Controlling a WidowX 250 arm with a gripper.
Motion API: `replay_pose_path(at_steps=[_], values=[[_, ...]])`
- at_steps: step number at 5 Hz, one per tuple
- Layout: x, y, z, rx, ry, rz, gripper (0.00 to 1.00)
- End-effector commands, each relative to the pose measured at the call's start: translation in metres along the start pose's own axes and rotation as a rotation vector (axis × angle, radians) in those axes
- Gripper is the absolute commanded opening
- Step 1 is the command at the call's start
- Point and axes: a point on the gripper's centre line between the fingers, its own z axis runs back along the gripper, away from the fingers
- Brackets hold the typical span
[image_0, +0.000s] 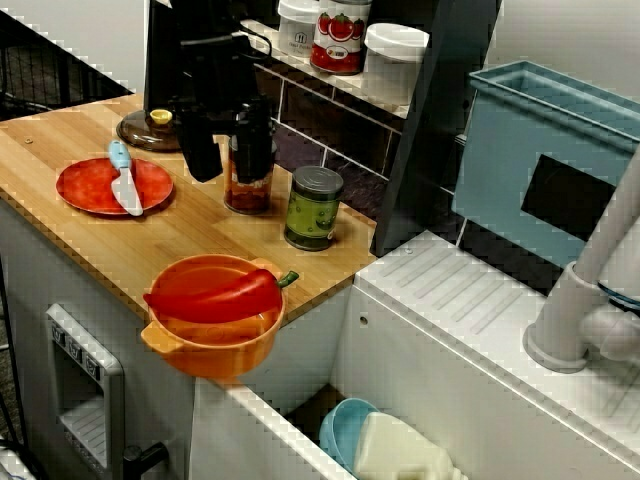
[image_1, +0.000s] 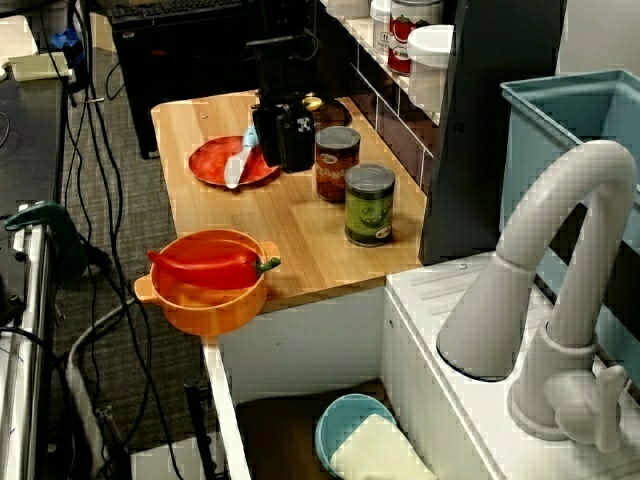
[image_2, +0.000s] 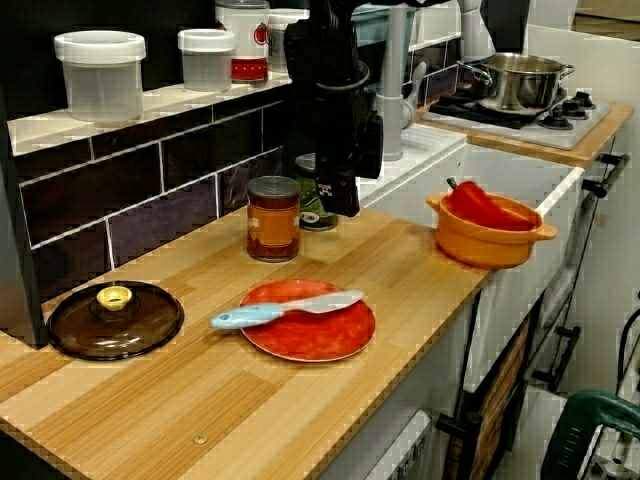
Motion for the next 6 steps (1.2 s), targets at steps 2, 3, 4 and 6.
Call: replay_pose_path(at_steps=[2, 3, 4, 6], values=[[0.022, 0.027, 0.042, 0.155, -0.208, -0.144, 1.0], [0.025, 0.042, 0.05, 0.194, -0.251, -0.162, 1.0], [0.027, 0.059, 0.059, 0.232, -0.27, -0.167, 1.0], [0.032, 0.102, 0.077, 0.237, -0.305, -0.113, 1.0]])
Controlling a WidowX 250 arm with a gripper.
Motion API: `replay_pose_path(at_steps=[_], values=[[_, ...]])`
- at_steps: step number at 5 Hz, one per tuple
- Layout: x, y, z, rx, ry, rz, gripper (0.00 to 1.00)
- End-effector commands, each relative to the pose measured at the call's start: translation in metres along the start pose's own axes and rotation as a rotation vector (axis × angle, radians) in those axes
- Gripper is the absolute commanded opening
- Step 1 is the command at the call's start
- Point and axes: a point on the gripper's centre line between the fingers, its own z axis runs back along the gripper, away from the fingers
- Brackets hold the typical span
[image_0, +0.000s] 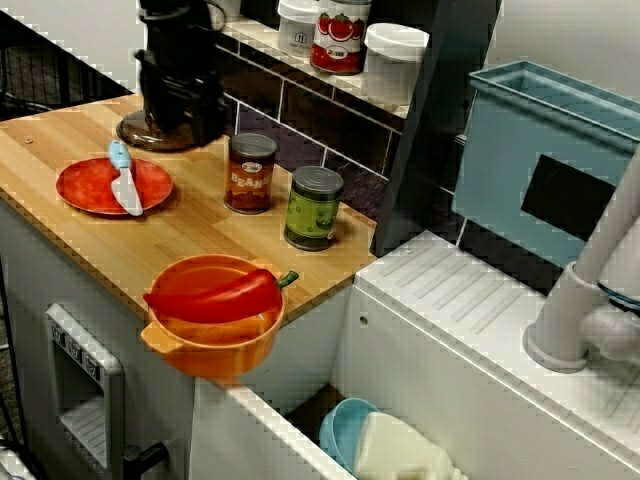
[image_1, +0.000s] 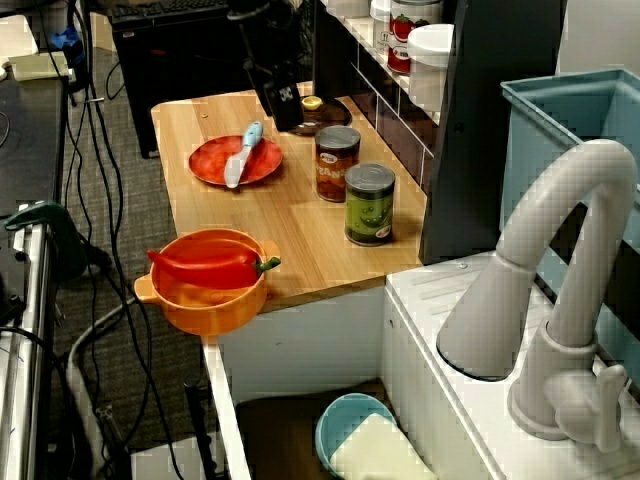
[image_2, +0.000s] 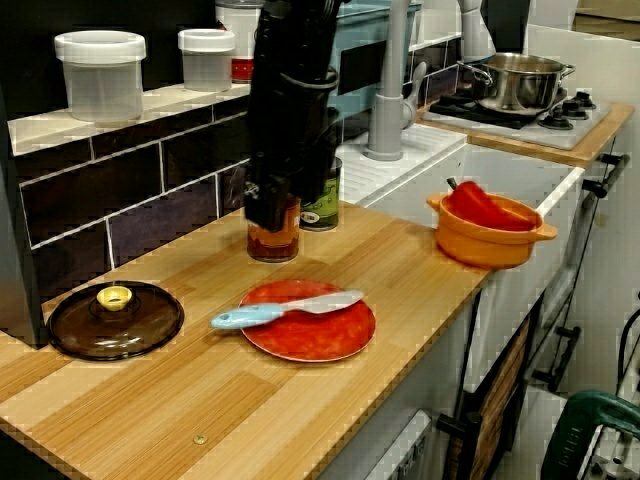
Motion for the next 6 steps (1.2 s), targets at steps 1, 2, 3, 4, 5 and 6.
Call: replay_pose_path(at_steps=[1, 2, 3, 4, 5, 6], values=[[0.015, 0.047, 0.023, 0.056, -0.088, 0.045, 1.0], [0.016, 0.049, 0.009, 0.06, -0.145, 0.082, 1.0], [0.02, 0.042, -0.007, 0.076, -0.136, 0.092, 1.0], [0.031, 0.036, -0.02, 0.102, -0.128, 0.113, 1.0], [0.038, 0.034, -0.033, 0.104, -0.108, 0.121, 1.0], [0.039, 0.029, -0.033, 0.086, -0.087, 0.107, 1.0]])
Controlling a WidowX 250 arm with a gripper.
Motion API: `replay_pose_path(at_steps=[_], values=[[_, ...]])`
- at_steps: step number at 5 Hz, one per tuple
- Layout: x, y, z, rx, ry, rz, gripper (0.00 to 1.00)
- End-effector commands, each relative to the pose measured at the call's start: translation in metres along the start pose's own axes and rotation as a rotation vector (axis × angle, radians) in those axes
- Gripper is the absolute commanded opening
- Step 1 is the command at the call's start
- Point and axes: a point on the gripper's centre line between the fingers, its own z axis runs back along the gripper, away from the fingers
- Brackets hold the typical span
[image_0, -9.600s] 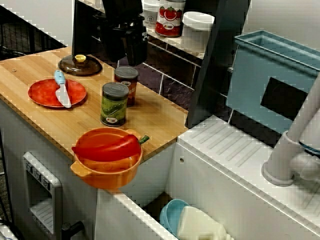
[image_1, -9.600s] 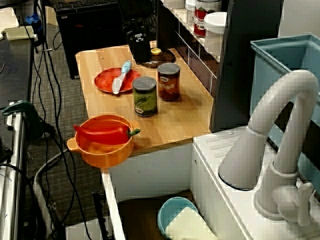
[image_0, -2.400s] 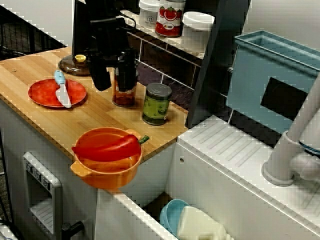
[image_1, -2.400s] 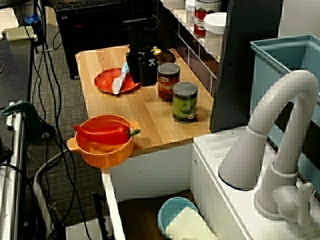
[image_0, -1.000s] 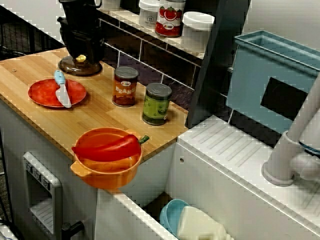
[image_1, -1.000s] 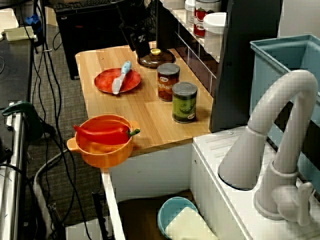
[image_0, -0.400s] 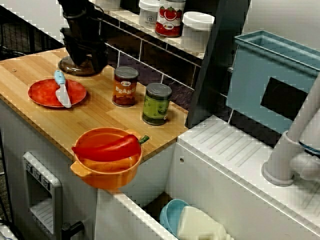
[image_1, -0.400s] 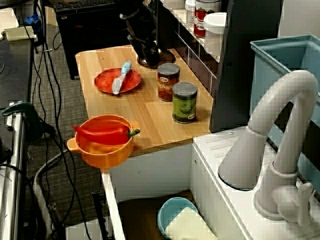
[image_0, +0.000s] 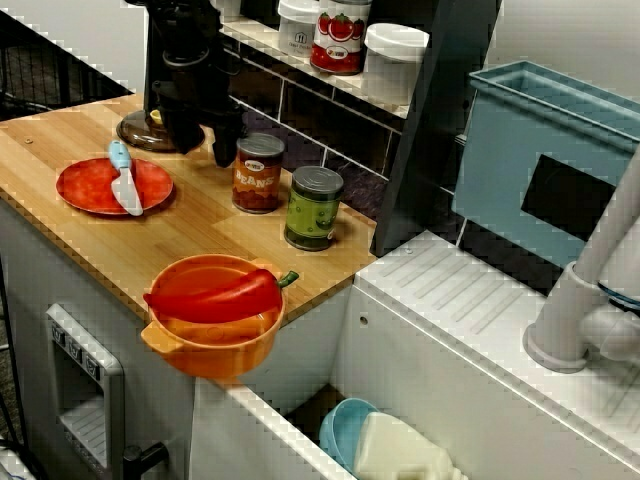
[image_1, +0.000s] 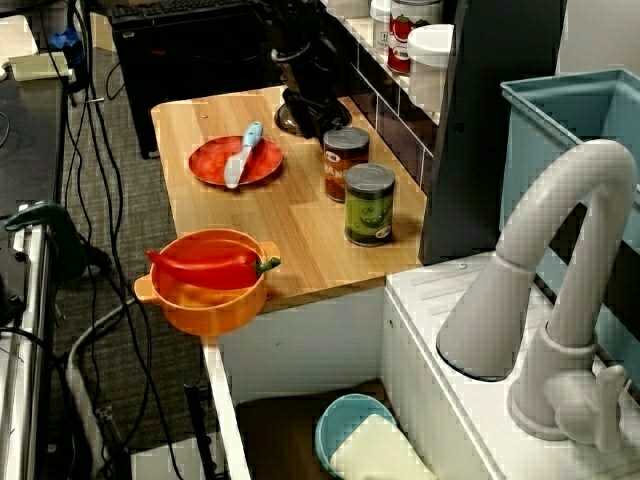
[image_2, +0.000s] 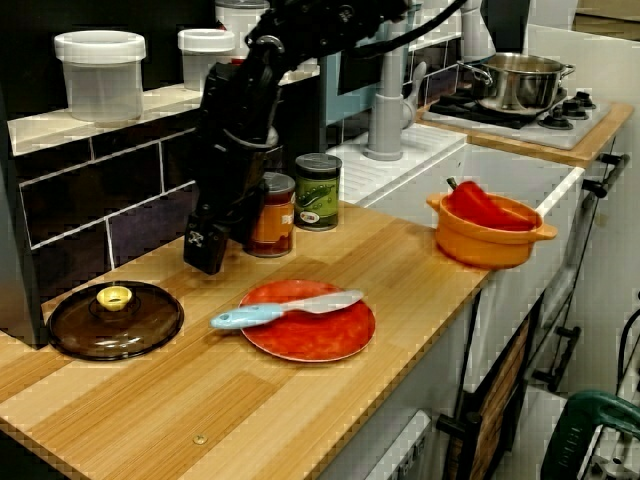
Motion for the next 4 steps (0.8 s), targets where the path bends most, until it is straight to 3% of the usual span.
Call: replay_pose_path(at_steps=[1, 3, 4], values=[[0.005, 0.017, 0.03, -0.059, 0.008, -0.03, 1.0], [-0.006, 0.014, 0.055, -0.153, 0.033, -0.051, 1.0], [-0.014, 0.008, 0.056, -0.175, 0.05, -0.064, 1.0]])
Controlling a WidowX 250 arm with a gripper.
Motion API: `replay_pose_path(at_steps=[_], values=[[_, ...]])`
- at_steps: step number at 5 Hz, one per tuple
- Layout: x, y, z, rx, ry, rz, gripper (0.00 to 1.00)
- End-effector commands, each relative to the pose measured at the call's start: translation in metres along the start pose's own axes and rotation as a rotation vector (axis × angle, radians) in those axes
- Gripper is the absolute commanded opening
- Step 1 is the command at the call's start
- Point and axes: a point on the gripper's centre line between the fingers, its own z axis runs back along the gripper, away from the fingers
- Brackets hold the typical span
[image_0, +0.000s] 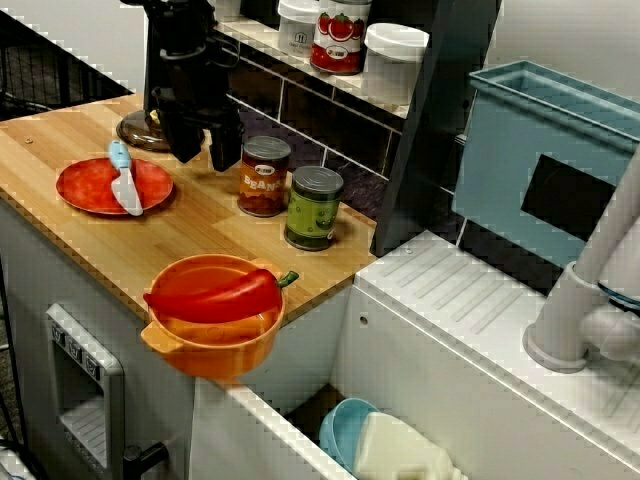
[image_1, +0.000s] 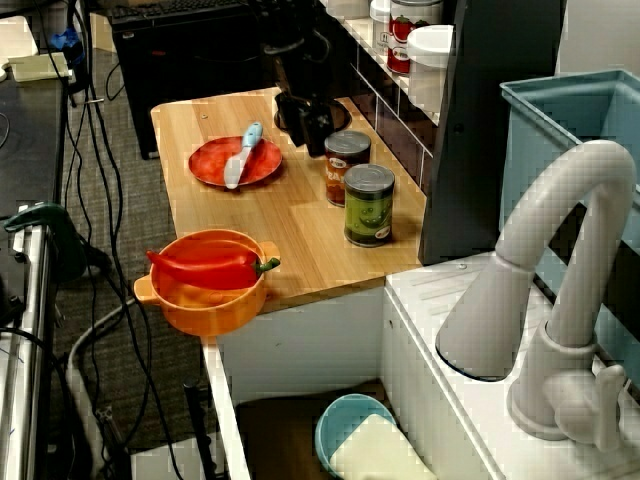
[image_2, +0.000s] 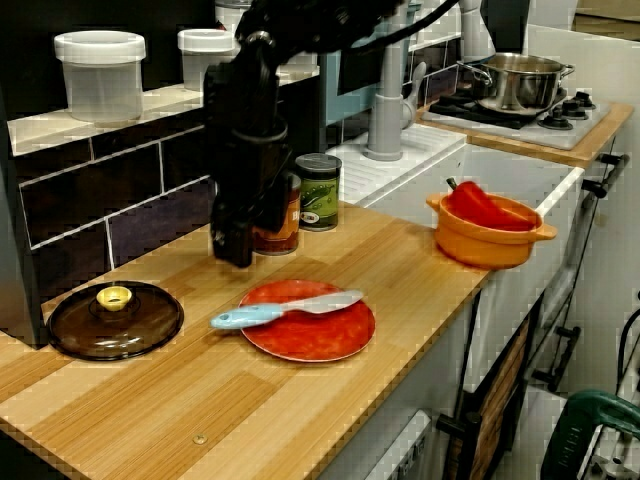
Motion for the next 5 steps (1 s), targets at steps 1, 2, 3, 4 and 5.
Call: replay_pose_path(at_steps=[1, 2, 3, 4, 5], values=[[-0.006, 0.009, 0.046, -0.028, -0.051, -0.047, 1.0], [-0.014, 0.005, 0.053, -0.052, -0.051, -0.065, 1.0], [-0.019, 0.0, 0.056, -0.065, -0.025, -0.072, 1.0], [-0.025, -0.005, 0.064, -0.091, -0.013, -0.086, 1.0], [-0.031, -0.012, 0.067, -0.1, -0.004, -0.114, 1.0]])
